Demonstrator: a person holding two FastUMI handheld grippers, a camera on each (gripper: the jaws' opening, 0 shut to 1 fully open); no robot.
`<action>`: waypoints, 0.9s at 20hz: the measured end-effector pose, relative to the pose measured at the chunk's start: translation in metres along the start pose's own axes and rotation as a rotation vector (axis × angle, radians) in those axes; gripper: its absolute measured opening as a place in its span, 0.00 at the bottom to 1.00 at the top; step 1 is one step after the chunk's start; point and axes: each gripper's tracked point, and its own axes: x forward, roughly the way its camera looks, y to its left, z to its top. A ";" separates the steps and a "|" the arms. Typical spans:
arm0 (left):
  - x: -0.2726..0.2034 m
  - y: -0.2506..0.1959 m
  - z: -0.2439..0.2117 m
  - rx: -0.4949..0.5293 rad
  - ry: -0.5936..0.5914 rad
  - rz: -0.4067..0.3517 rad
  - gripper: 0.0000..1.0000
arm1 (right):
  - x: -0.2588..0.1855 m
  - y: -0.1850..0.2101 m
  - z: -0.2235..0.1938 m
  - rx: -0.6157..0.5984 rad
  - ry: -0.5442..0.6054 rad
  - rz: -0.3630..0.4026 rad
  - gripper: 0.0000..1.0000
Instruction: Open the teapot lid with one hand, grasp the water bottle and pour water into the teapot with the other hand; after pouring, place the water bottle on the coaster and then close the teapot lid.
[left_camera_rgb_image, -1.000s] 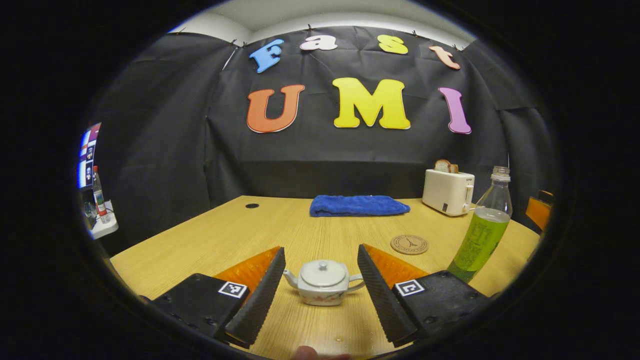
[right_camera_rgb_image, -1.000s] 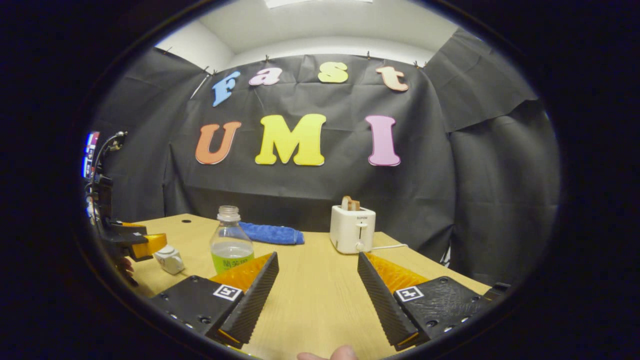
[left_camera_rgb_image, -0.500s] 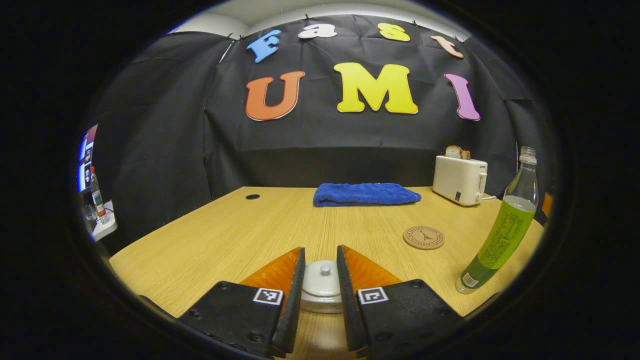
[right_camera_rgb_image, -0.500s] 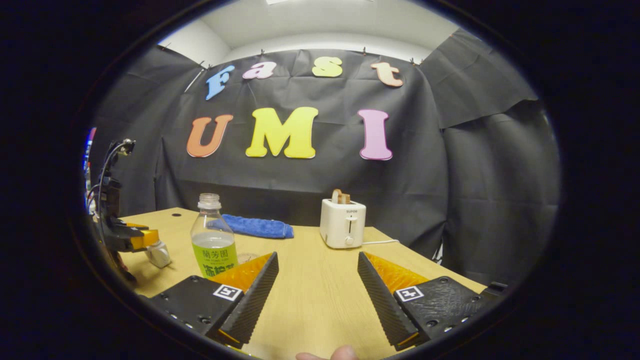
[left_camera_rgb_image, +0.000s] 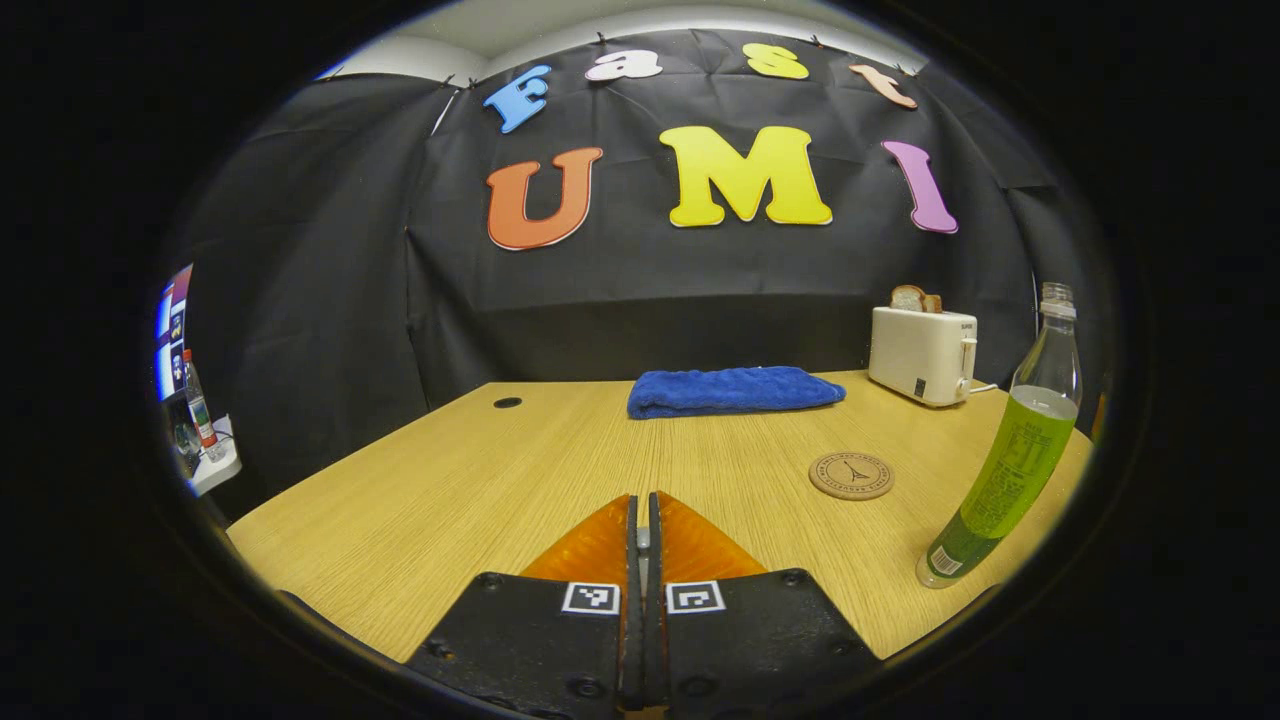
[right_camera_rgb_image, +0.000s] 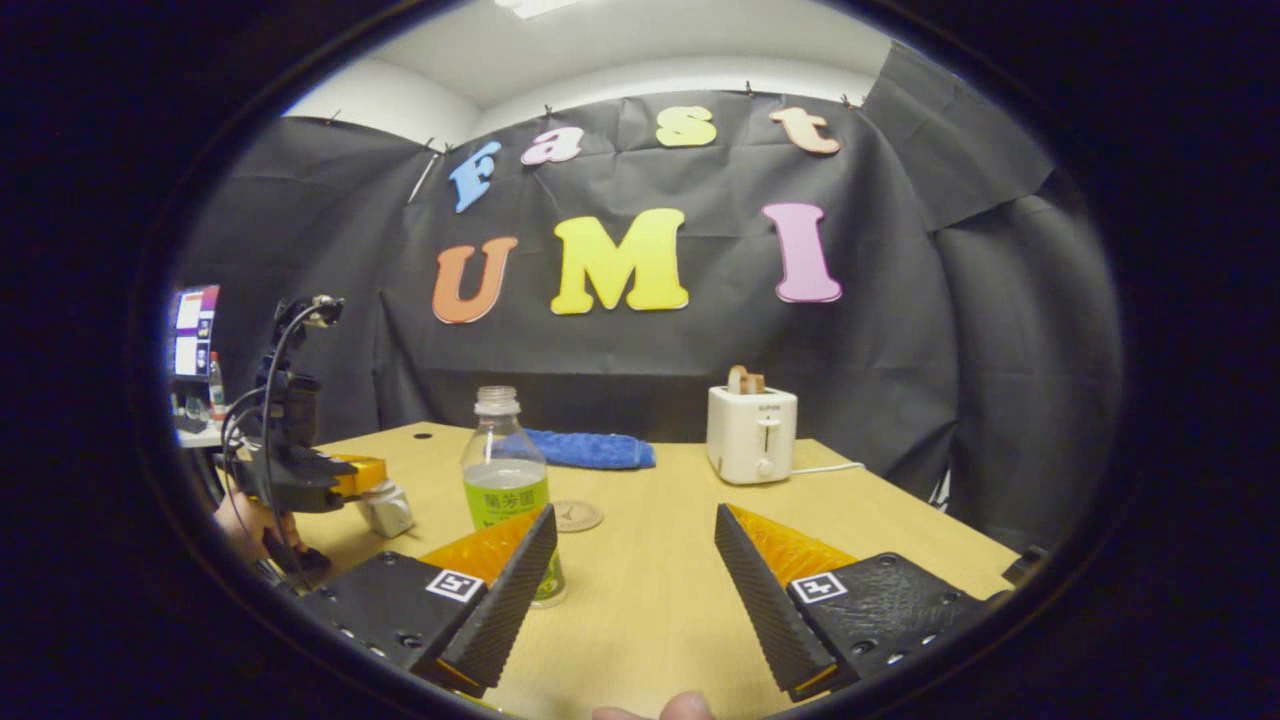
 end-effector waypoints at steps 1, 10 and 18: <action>-0.003 0.000 0.004 -0.001 -0.013 -0.001 0.03 | -0.001 0.003 -0.002 -0.009 0.005 0.014 0.95; -0.047 0.009 0.040 -0.037 -0.105 -0.035 0.03 | 0.022 0.071 -0.027 0.015 0.111 0.195 0.96; -0.066 0.036 0.024 -0.069 -0.105 -0.038 0.03 | 0.067 0.085 -0.025 -0.041 0.113 0.115 0.95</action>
